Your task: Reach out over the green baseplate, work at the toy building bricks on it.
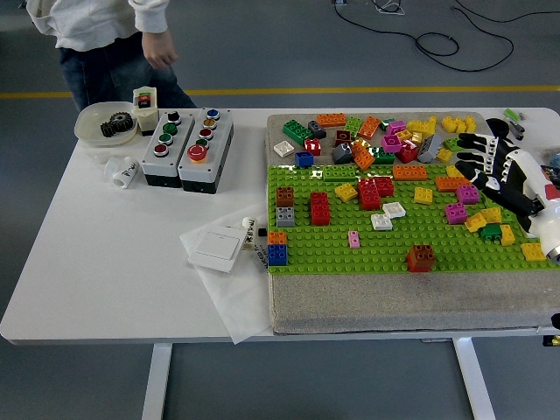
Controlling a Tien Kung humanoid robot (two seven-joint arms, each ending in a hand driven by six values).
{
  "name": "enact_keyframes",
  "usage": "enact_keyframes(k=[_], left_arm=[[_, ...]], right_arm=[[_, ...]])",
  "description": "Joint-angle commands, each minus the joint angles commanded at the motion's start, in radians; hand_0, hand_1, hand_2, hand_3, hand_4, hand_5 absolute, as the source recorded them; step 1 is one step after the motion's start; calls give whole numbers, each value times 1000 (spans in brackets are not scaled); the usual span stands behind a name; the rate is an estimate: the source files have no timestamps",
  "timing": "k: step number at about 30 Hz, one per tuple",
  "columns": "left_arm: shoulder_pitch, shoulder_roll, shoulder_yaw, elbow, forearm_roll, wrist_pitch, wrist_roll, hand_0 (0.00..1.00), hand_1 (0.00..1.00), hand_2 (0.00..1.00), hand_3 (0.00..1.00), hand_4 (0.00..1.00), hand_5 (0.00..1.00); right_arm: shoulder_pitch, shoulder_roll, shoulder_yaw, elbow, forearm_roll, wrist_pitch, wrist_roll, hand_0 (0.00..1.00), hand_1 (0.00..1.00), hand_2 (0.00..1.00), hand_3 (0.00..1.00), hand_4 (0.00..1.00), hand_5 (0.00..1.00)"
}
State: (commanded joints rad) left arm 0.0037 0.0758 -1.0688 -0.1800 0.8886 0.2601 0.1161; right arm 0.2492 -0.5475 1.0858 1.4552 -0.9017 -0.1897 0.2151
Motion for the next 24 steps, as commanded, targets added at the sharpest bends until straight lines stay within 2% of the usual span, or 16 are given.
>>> enact_keyframes(k=[5,6,8,9,11,12,14,17,18,20,24], left_arm=[[-3,-1,6,0,-8,1,-1,765,814,856,773,793,697],[-4,-1,8,0,-11,1,-1,764,813,856,773,793,697],[-4,-1,9,0,-13,1,-1,764,813,856,773,793,697],[-5,-2,9,0,-14,1,-1,764,813,856,773,793,697],[-5,-2,10,0,-15,1,-1,764,813,856,773,793,697],[-6,-2,11,0,-16,1,-1,765,813,857,772,793,696],[-7,-2,11,0,-17,1,-1,765,813,857,772,793,696],[-8,-2,13,0,-19,1,-2,765,813,857,772,793,696],[-9,-3,14,0,-19,1,-2,765,814,858,770,792,696],[-10,-3,14,0,-19,1,-2,765,814,858,770,792,696],[-11,-3,19,0,-22,0,-4,764,815,857,771,791,696]], right_arm=[[0,24,21,-30,215,12,6,793,765,810,818,998,762],[-1,27,24,-33,253,14,11,798,765,812,824,998,797],[-2,32,28,-37,338,22,18,798,765,812,824,998,797],[-3,37,34,-41,422,40,23,798,765,812,824,998,797],[-3,39,36,-42,461,48,25,798,765,812,824,998,797],[-3,41,38,-44,500,61,27,838,784,821,839,998,905],[-3,47,42,-48,585,87,28,838,784,821,839,998,905],[-3,48,44,-48,700,101,28,838,784,821,839,998,905],[-3,47,46,-46,752,104,25,893,821,846,855,998,998],[-3,46,47,-45,827,106,22,893,821,846,855,998,998],[-9,46,53,-48,858,106,14,894,824,853,859,998,998]])
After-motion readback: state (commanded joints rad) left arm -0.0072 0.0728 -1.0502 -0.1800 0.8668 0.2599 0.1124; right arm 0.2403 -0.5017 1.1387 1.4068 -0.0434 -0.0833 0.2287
